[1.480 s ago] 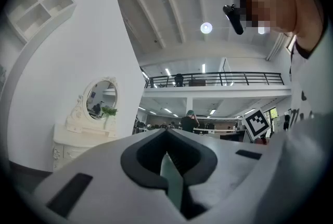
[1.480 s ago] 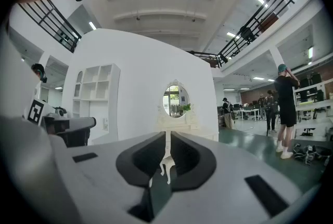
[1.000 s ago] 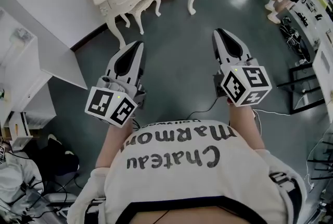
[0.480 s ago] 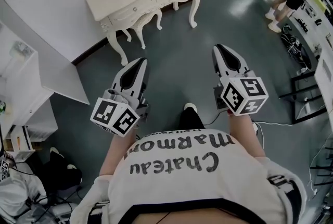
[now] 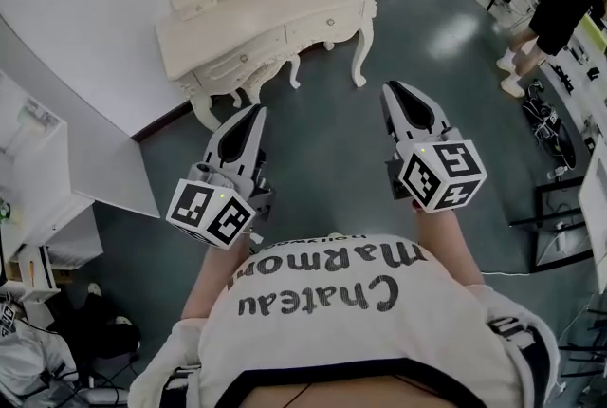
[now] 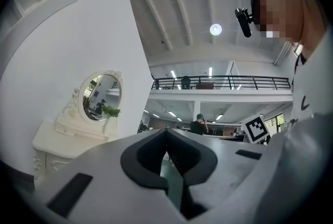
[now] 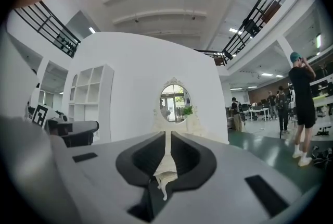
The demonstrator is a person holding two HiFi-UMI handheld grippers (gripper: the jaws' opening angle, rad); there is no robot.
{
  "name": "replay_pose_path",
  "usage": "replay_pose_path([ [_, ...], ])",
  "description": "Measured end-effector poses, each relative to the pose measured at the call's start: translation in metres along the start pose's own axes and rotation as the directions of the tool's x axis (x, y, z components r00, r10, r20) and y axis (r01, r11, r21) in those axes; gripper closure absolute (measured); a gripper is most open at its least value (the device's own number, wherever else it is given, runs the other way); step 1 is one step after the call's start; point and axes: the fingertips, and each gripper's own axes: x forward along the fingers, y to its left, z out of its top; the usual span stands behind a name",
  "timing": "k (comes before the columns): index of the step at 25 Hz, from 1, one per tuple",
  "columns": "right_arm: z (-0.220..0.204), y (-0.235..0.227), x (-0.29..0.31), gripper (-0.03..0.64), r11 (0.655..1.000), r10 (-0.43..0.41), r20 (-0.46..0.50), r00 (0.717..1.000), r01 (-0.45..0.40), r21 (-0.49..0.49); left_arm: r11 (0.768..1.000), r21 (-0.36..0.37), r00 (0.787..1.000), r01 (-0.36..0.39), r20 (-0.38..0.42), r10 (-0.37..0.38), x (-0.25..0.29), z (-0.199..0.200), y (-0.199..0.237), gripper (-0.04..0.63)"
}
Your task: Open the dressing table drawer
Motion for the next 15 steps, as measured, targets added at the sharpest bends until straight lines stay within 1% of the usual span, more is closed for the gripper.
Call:
replay_pose_path([
  [4, 0.016, -0.039, 0.041, 0.569, 0.999, 0.036, 0.016, 0.999, -0.036, -0.009, 1.000, 0.009, 1.000, -0.009, 0.027, 0.009, 0.053, -0.001, 0.011, 0.572],
  [7, 0.020, -0.062, 0.066, 0.569, 0.997, 0.069, 0.011, 0.998, -0.069, -0.019, 1.000, 0.000, 0.999, -0.025, 0.037, 0.025, 0.087, -0.006, 0.019, 0.572],
  [11, 0.009, -0.086, 0.089, 0.569, 0.994, 0.111, -0.009, 0.994, -0.111, 0.006, 0.999, -0.009, 0.999, -0.036, 0.040, 0.036, 0.119, -0.019, 0.021, 0.572],
  [15, -0.015, -0.101, 0.107, 0.568, 0.991, 0.132, -0.052, 0.990, -0.131, 0.037, 0.999, -0.028, 0.999, -0.046, 0.003, 0.047, 0.137, -0.041, 0.028, 0.572],
])
